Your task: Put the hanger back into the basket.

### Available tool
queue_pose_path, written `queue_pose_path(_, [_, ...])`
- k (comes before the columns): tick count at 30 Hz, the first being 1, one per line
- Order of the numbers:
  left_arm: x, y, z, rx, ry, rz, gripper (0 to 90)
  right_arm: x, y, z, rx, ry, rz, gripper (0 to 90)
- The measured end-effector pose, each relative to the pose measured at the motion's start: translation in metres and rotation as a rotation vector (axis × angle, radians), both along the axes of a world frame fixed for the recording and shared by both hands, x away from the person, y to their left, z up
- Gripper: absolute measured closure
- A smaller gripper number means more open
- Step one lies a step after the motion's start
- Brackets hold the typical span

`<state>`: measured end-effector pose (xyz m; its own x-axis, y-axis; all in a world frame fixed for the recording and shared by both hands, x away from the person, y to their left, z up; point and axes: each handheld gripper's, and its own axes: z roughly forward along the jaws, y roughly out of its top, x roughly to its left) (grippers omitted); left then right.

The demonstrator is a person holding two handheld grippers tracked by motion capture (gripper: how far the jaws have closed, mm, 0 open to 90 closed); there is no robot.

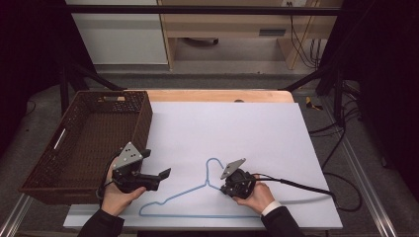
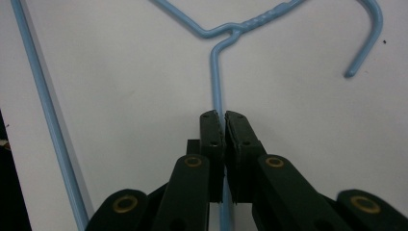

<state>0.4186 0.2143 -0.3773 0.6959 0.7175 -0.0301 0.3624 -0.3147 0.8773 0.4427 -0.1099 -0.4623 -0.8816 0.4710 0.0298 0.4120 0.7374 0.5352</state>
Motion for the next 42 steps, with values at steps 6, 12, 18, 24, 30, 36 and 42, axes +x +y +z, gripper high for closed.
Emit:
queue_pose_path(6, [0.000,-0.003,-0.002,0.013,0.009,-0.011,7.0,0.000,0.000,0.000,0.006,-0.006,0.012,87.7])
queue_pose_path(12, [0.000,-0.006,-0.003,0.023,0.014,-0.019,7.0,-0.001,0.000,0.000,0.008,-0.019,0.017,87.8])
queue_pose_path(18, [0.000,-0.012,-0.007,0.041,0.028,-0.038,7.0,-0.002,-0.002,0.004,0.019,-0.038,0.025,87.8])
queue_pose_path(24, [0.001,-0.020,-0.012,0.073,0.052,-0.068,7.2,-0.003,-0.006,0.011,0.049,-0.063,0.038,87.9])
queue_pose_path(30, [0.001,-0.031,-0.020,0.110,0.082,-0.104,7.7,-0.005,-0.008,0.015,0.067,-0.080,0.043,87.9])
queue_pose_path(36, [0.003,-0.048,-0.034,0.169,0.132,-0.152,8.7,-0.006,-0.009,0.018,0.074,-0.089,0.041,87.9])
queue_pose_path(42, [0.005,-0.056,-0.043,0.206,0.157,-0.182,10.9,-0.006,-0.010,0.021,0.087,-0.100,0.043,87.9])
